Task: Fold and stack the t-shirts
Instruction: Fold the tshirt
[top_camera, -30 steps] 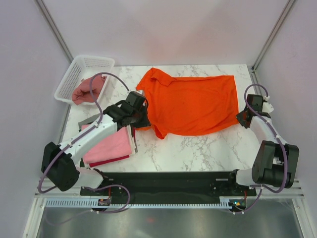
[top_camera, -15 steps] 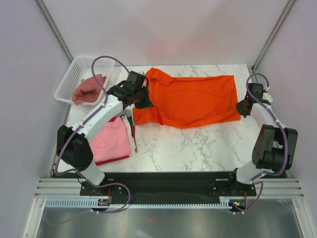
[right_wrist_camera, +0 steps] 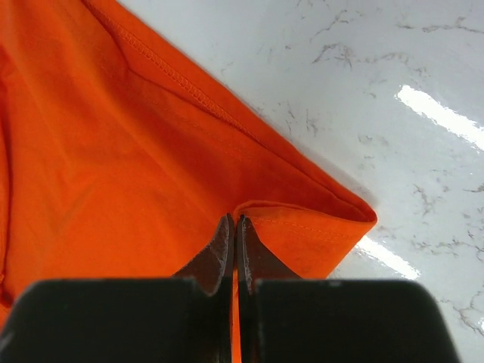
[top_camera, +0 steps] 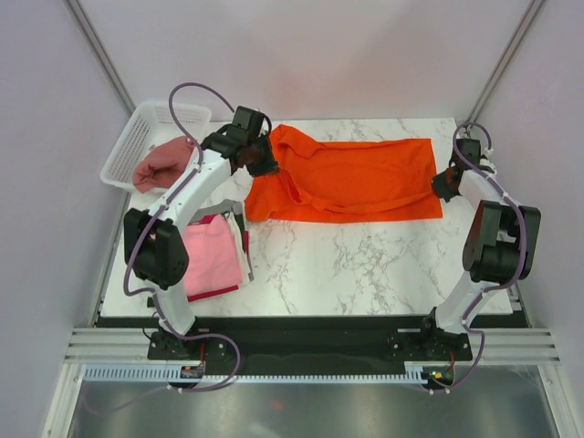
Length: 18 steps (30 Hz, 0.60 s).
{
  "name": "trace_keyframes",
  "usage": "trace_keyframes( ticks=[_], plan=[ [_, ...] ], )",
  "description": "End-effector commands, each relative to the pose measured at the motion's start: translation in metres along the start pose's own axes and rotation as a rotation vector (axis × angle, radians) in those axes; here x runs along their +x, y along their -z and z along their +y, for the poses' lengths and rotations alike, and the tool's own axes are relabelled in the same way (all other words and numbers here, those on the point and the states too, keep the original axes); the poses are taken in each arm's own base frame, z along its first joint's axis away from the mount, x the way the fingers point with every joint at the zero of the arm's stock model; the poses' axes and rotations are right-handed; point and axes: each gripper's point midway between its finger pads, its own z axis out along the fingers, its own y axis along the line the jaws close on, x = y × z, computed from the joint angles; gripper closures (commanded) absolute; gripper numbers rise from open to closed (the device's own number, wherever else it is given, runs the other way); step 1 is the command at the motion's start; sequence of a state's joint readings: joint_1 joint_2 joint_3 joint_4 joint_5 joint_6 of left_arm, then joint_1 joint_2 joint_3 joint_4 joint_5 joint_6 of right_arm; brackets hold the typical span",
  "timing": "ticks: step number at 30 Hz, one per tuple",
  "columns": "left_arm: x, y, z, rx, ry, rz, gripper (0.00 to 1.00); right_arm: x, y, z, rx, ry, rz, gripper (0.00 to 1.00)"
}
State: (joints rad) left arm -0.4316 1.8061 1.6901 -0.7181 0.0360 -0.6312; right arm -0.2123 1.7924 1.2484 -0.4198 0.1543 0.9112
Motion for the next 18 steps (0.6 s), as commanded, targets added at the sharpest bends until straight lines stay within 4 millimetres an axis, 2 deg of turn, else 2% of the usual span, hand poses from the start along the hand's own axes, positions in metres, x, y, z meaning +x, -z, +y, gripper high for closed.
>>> trace_keyframes(
  ticks=[1,4,18],
  plan=[
    [-0.016,-0.001,-0.004,0.005,-0.043,-0.017,0.98,-0.017,0.003,0.02,-0.035,-0.039,-0.024,1.0],
    [-0.021,-0.007,0.002,-0.01,-0.037,-0.017,0.98,-0.022,0.004,0.026,-0.043,-0.051,-0.032,0.99],
    [-0.057,-0.038,0.005,-0.013,-0.019,-0.046,0.98,-0.034,-0.008,0.037,-0.042,-0.081,-0.043,0.99]
  ],
)
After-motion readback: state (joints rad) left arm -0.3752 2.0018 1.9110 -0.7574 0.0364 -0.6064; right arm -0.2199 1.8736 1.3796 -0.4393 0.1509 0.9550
